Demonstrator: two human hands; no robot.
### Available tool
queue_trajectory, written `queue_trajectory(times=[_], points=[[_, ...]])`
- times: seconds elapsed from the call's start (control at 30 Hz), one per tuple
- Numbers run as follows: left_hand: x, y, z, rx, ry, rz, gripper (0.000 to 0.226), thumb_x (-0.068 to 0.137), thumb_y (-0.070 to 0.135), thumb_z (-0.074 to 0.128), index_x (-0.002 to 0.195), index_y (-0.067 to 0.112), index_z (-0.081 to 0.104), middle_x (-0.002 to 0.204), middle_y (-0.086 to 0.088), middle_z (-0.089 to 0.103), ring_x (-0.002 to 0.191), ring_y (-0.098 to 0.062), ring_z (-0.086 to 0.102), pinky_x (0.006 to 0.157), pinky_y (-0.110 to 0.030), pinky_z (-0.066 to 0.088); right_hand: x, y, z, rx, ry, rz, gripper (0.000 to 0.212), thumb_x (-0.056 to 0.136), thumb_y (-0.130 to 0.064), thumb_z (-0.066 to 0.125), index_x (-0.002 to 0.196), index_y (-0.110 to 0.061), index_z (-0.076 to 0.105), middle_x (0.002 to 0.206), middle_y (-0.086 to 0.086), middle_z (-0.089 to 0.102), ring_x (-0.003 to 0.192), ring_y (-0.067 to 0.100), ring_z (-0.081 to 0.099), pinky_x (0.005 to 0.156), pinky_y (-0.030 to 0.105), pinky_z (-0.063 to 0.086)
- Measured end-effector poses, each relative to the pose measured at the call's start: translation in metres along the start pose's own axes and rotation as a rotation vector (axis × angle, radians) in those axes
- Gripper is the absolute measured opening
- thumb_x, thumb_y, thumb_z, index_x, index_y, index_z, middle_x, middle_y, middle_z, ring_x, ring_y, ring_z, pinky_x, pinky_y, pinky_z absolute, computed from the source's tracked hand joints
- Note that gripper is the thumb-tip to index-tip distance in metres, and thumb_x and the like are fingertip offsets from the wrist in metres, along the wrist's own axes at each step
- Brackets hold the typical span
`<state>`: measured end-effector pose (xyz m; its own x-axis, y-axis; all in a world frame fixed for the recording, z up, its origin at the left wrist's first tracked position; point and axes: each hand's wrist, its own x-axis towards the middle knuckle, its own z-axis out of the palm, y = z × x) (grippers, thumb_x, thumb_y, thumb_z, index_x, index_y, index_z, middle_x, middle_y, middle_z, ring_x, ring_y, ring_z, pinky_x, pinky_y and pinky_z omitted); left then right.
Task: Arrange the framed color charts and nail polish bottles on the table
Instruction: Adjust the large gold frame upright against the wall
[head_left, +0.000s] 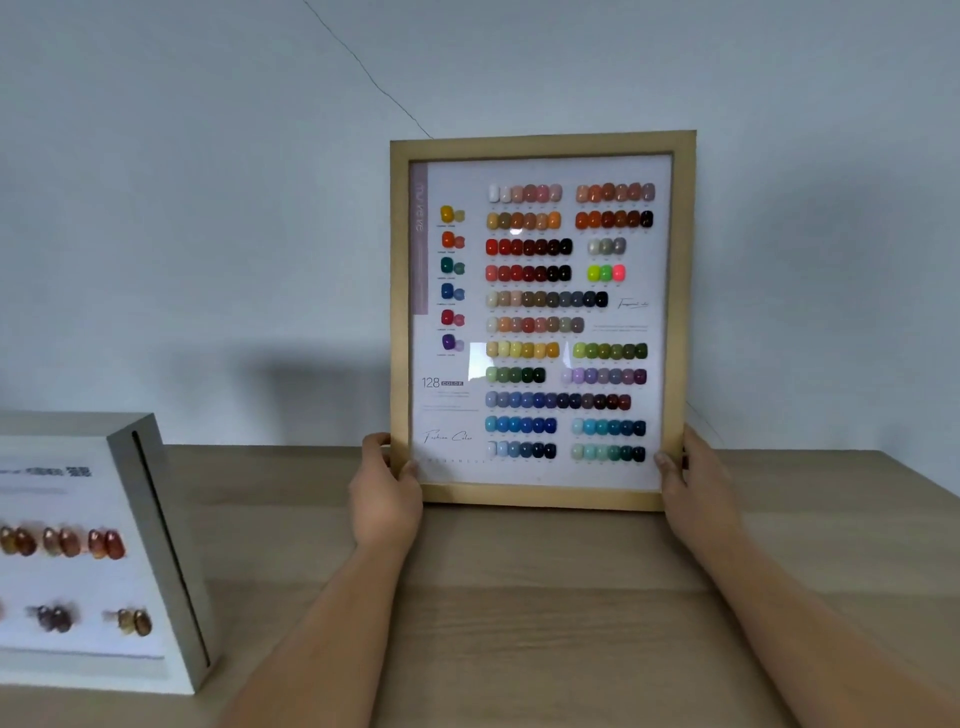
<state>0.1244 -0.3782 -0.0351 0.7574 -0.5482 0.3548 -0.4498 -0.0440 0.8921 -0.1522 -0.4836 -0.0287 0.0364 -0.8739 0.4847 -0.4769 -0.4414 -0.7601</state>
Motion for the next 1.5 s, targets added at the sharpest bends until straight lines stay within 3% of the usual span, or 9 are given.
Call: queue_trajectory(times=[0.13,0.27,0.43,0.7,0.87,1.13,1.5], points=[[0.001,0.000,0.001,-0.017,-0.023,-0.003,0.026,0.088,0.013,0.056,0.110,0.020,0.047,0.092,0.001,0.054,0.085,-0.021,0.054,0.075,-0.030,0.041,0.003,0.002,0.000,0.040,-0.047,0.059,0.044,0.093,-0.022,0.048,0.135,-0.011,0.041,0.129,0.010,0.054,0.118,0.028,0.050,0.100,0.041,0.041],[0.002,0.002,0.002,-0.031,-0.031,0.003,0.026,0.088,0.014,0.057,0.111,0.021,0.047,0.090,0.002,0.053,0.085,-0.019,0.054,0.073,-0.029,0.041,0.002,0.004,-0.001,0.086,-0.057,0.073,0.039,0.093,-0.027,0.048,0.131,-0.019,0.045,0.120,0.005,0.058,0.106,0.020,0.053,0.088,0.031,0.042],[0.001,0.002,0.000,-0.076,-0.008,0.017,0.037,0.086,0.015,0.062,0.120,0.021,0.049,0.104,0.000,0.056,0.095,-0.017,0.055,0.080,-0.029,0.044,-0.002,0.008,-0.003,0.089,-0.051,0.091,0.040,0.092,-0.024,0.050,0.131,-0.019,0.044,0.123,0.008,0.058,0.101,0.015,0.050,0.089,0.032,0.042],[0.006,0.004,-0.004,-0.134,-0.039,0.093,0.059,0.086,0.010,0.060,0.131,0.042,0.038,0.116,0.009,0.051,0.105,-0.010,0.049,0.086,-0.030,0.047,-0.002,0.004,-0.007,0.026,-0.004,0.041,0.063,0.088,-0.016,0.056,0.137,-0.044,0.027,0.119,0.005,0.053,0.104,0.019,0.053,0.087,0.040,0.048],[0.010,0.001,-0.006,-0.082,-0.075,0.104,0.067,0.087,0.000,0.054,0.131,0.047,0.036,0.116,0.005,0.052,0.106,-0.012,0.052,0.089,-0.036,0.050,0.000,0.005,-0.006,0.047,0.001,0.028,0.066,0.088,-0.013,0.056,0.137,-0.045,0.026,0.117,0.006,0.052,0.102,0.020,0.055,0.089,0.043,0.049],[0.011,0.002,-0.004,-0.046,-0.045,0.127,0.066,0.087,0.001,0.052,0.134,0.044,0.035,0.118,0.002,0.053,0.100,-0.015,0.055,0.084,-0.038,0.052,0.001,0.002,-0.004,0.050,0.018,0.020,0.070,0.086,-0.011,0.059,0.137,-0.045,0.026,0.112,0.002,0.050,0.096,0.017,0.053,0.082,0.034,0.048],[0.010,0.003,-0.005,-0.062,-0.050,0.096,0.065,0.088,0.004,0.055,0.135,0.043,0.034,0.119,0.002,0.052,0.106,-0.016,0.052,0.087,-0.040,0.051,0.003,0.004,-0.005,0.055,-0.006,0.036,0.070,0.088,-0.013,0.056,0.137,-0.049,0.022,0.124,0.005,0.049,0.105,0.019,0.054,0.092,0.045,0.049]])
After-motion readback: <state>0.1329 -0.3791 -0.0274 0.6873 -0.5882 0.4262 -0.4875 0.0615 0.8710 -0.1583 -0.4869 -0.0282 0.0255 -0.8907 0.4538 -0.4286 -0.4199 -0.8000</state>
